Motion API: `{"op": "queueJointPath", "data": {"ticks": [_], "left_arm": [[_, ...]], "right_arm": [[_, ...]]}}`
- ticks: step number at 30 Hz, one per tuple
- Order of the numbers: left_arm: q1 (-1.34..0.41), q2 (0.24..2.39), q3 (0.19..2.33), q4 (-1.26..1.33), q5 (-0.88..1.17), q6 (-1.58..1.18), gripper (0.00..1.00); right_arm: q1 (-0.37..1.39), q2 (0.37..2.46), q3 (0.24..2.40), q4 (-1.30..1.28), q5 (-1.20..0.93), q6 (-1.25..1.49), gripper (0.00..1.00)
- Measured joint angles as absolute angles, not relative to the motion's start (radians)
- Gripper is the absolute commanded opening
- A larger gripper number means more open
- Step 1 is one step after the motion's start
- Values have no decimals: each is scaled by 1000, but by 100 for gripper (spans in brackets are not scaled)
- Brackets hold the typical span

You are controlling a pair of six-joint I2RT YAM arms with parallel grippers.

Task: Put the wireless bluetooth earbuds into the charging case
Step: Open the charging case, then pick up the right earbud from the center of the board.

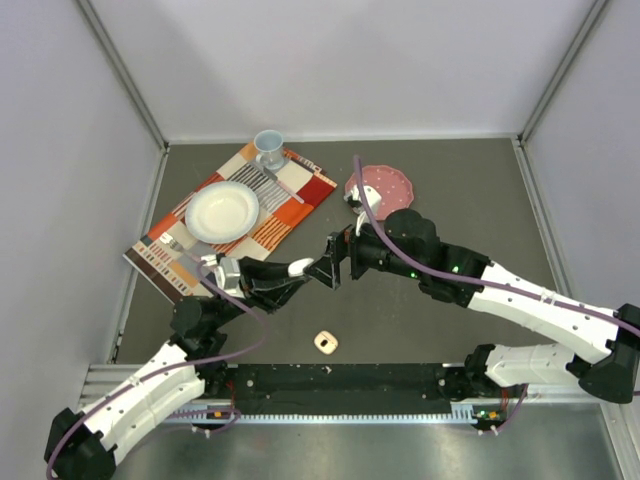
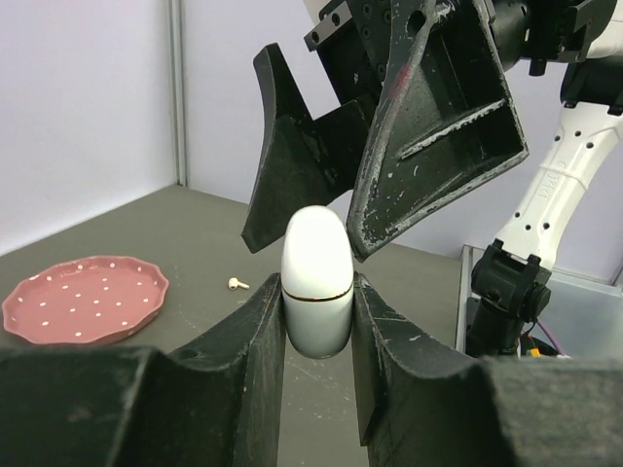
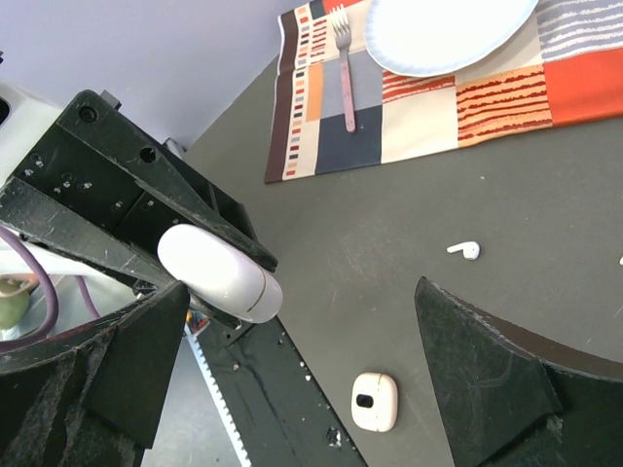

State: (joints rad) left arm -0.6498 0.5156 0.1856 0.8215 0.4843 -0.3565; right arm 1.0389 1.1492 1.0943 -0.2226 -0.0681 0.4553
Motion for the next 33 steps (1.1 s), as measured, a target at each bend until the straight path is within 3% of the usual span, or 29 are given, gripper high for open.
{"op": "queueJointPath", "data": {"ticks": [13, 26, 33], "left_arm": [[-656, 458, 187, 798, 553, -360, 0], [-657, 353, 187, 657, 470, -301, 0], [-657, 321, 187, 615, 450, -284, 0]], "right_arm": [[1038, 1159, 1135, -173, -6, 444, 99], [1020, 1055, 1137, -146, 123, 409, 99], [701, 998, 1155, -374, 220, 511, 99]]}}
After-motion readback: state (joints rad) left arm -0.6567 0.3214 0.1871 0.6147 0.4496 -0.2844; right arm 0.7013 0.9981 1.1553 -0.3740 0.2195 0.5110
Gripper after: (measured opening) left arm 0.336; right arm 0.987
